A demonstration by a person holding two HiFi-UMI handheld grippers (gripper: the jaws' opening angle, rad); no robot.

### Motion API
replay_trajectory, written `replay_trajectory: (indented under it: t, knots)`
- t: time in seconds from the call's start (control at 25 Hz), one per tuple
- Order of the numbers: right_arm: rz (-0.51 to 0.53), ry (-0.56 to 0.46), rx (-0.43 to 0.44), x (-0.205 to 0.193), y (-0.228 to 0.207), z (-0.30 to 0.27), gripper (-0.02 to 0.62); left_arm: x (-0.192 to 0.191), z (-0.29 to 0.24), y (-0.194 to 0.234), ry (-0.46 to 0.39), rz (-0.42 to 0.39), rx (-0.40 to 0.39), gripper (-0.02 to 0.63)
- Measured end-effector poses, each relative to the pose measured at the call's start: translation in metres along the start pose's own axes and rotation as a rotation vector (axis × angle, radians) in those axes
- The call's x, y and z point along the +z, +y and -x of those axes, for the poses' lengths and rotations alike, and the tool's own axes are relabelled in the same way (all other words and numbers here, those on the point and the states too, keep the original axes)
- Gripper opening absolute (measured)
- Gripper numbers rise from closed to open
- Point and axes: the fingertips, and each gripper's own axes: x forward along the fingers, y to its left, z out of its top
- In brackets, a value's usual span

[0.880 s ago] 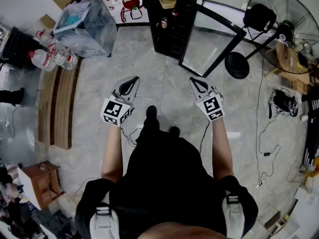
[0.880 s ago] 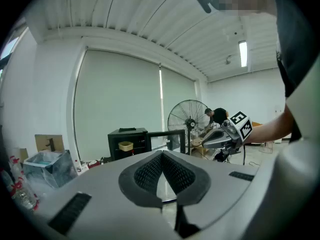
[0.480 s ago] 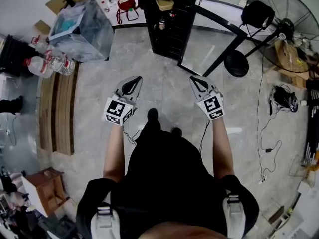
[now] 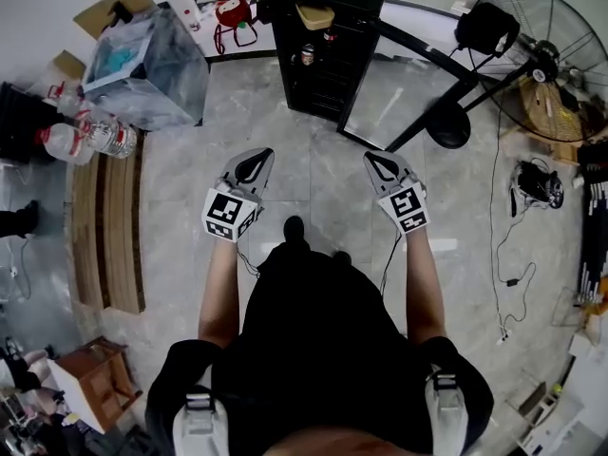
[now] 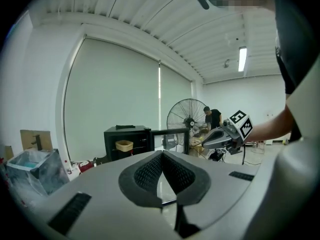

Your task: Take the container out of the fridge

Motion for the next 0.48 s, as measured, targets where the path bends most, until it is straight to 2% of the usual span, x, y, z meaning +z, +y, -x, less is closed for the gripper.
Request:
replay_trajectory:
  t: [0.48]
  knots:
    - [-0.054,0.020,-0.112,0.029,-0.007,-0.075,-0.003,0.000,-0.035,0.088,0.006,-0.044,-0.146,0.017]
